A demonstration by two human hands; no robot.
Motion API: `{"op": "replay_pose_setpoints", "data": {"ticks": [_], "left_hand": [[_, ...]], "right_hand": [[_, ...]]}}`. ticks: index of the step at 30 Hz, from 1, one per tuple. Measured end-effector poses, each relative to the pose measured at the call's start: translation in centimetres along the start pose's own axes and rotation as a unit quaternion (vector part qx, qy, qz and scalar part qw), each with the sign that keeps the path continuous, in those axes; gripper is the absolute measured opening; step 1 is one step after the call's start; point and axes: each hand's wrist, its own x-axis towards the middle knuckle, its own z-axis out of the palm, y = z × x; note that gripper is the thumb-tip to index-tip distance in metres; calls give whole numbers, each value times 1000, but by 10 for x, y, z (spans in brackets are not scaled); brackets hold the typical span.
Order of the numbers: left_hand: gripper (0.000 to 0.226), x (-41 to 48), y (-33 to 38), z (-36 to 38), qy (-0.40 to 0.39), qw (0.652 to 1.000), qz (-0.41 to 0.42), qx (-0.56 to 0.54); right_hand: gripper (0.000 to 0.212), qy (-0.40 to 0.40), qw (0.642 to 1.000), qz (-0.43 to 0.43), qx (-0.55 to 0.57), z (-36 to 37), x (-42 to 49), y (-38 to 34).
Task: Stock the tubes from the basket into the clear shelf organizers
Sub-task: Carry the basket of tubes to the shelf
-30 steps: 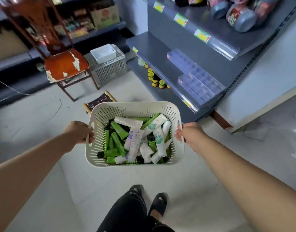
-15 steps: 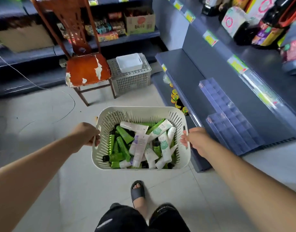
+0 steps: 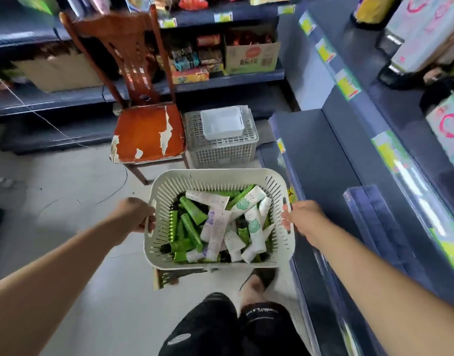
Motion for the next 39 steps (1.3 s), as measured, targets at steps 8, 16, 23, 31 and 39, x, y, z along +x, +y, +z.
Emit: {"op": "replay_pose_setpoints", "data": {"ticks": [8, 16, 23, 31, 39], "left_hand": [[9, 72, 92, 39, 7, 999, -16, -29], [14, 205, 158, 63, -8, 998, -55, -10], [18, 327, 169, 99, 13, 995, -94, 12], [20, 437, 126, 159, 26, 994, -110, 3], [16, 520, 66, 249, 34, 990, -132, -22]], "right_hand": [[23, -21, 998, -30, -58, 0, 110, -117], [13, 6, 976, -55, -212, 47, 247, -174], [21, 16, 967, 5, -256, 109, 329, -192], [16, 23, 948, -27, -317, 162, 432, -169], [17, 44, 932, -85, -349, 201, 552, -102]]}}
